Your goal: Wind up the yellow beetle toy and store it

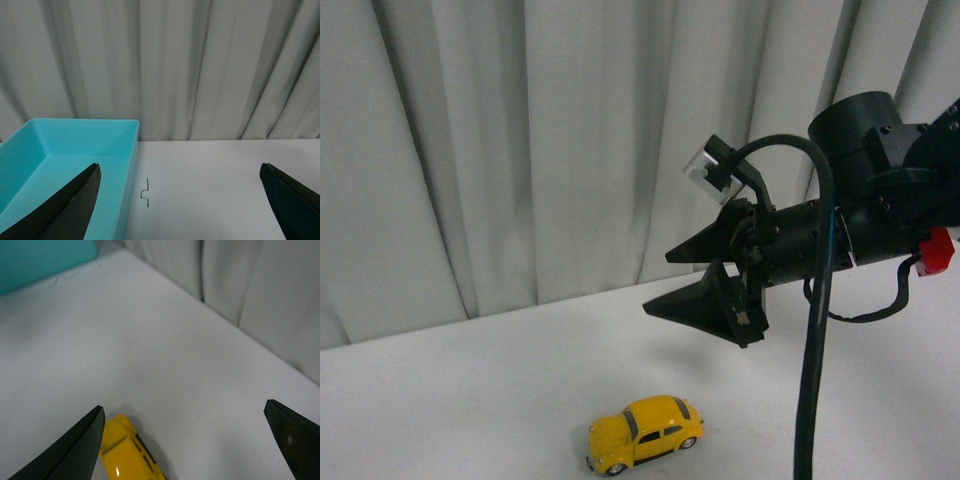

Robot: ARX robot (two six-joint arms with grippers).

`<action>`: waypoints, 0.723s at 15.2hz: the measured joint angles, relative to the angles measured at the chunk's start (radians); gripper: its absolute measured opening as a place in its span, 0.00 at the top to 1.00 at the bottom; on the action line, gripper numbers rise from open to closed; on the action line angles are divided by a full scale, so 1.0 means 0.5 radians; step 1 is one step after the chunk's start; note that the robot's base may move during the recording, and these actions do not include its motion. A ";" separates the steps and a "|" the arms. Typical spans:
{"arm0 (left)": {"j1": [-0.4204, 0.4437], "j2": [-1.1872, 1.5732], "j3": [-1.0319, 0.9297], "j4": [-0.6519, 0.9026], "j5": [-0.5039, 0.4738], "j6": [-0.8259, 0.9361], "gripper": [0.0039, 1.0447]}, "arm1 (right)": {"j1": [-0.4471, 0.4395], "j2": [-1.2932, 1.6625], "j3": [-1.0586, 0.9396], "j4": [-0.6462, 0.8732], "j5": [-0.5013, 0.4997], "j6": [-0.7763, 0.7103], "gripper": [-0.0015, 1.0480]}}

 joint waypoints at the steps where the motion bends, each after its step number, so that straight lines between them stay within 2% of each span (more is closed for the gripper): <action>1: 0.000 0.000 0.000 0.001 0.000 0.000 0.06 | 0.001 0.014 0.029 -0.100 0.002 -0.134 0.06; 5: 0.000 0.000 0.000 0.001 0.001 0.000 0.06 | 0.014 0.066 0.129 -0.421 0.020 -0.494 0.06; 6: 0.000 0.000 0.000 0.001 0.001 0.000 0.06 | 0.034 0.125 0.211 -0.658 0.051 -0.782 0.06; 7: 0.000 0.000 0.000 0.000 0.001 0.000 0.06 | 0.124 0.360 0.428 -1.284 0.222 -1.565 0.06; 8: 0.000 0.000 0.000 0.001 0.000 0.000 0.06 | 0.183 0.547 0.571 -1.446 0.392 -1.954 0.06; 11: 0.000 0.000 0.000 0.001 0.000 0.000 0.06 | 0.207 0.604 0.639 -1.420 0.467 -1.984 0.06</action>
